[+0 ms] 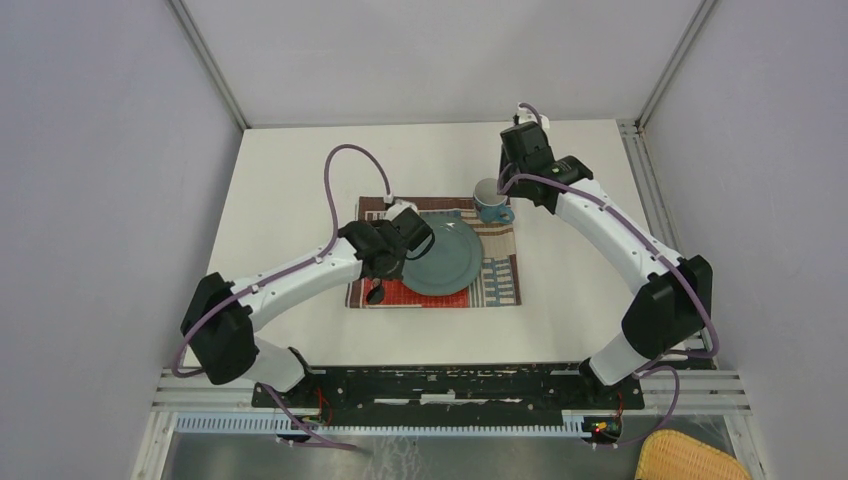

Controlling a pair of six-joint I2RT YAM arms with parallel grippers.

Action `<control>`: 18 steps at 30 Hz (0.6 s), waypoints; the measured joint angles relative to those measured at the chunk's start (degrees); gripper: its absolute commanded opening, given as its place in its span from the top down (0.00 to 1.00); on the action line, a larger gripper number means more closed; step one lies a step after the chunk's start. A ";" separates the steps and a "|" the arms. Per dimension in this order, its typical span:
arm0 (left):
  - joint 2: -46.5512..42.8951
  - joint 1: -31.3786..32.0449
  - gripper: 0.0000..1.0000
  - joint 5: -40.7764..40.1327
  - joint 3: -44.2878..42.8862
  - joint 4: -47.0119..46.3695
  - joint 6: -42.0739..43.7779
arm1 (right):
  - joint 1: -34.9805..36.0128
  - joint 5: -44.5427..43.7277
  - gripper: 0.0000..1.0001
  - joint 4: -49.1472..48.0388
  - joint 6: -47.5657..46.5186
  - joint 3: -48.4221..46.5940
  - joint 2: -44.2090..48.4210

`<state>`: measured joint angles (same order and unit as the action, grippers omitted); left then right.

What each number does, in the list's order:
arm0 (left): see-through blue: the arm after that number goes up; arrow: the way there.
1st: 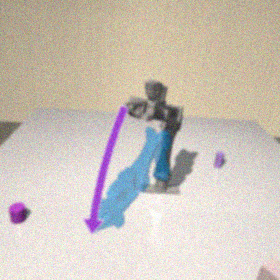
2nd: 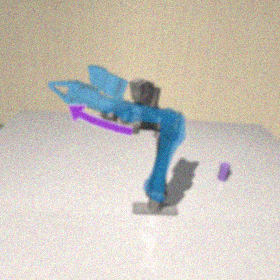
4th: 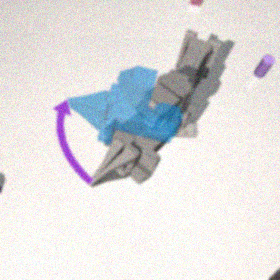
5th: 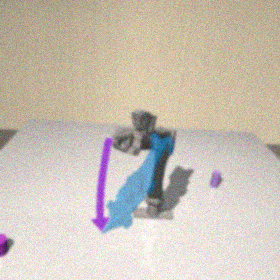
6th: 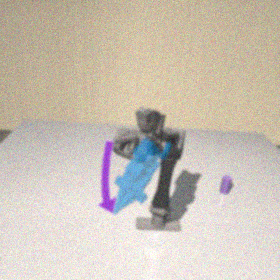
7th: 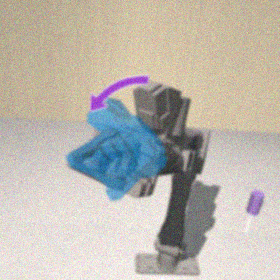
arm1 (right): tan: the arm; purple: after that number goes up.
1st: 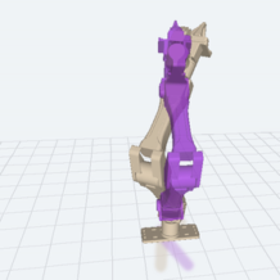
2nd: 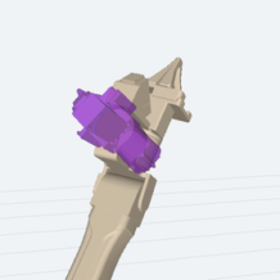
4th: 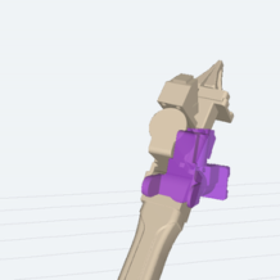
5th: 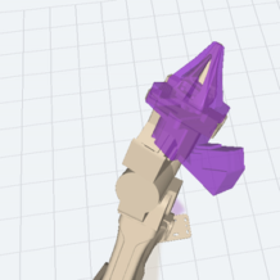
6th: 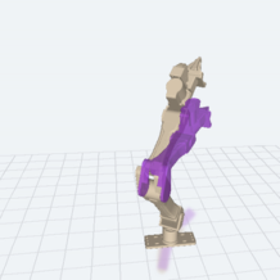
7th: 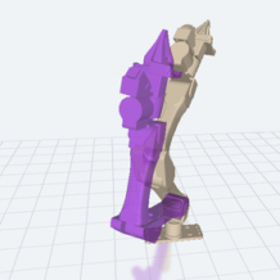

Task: Set the dinner table for one person
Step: Place the spoon on the napkin.

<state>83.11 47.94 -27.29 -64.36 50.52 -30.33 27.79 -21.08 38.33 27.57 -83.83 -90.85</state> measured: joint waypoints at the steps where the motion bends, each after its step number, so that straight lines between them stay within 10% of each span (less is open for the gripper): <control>1: 0.00 0.70 0.98 0.15 0.00 0.09 0.00 | -0.11 0.00 0.55 0.07 -0.02 -0.04 0.02; 18: 2.38 12.07 0.98 4.61 0.55 -5.05 6.67 | -3.87 -1.60 0.55 0.96 -0.46 -0.09 3.67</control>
<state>85.49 60.01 -22.68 -63.81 45.47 -23.66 23.92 -22.68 39.29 27.11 -83.92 -87.18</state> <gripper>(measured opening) 0.036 0.451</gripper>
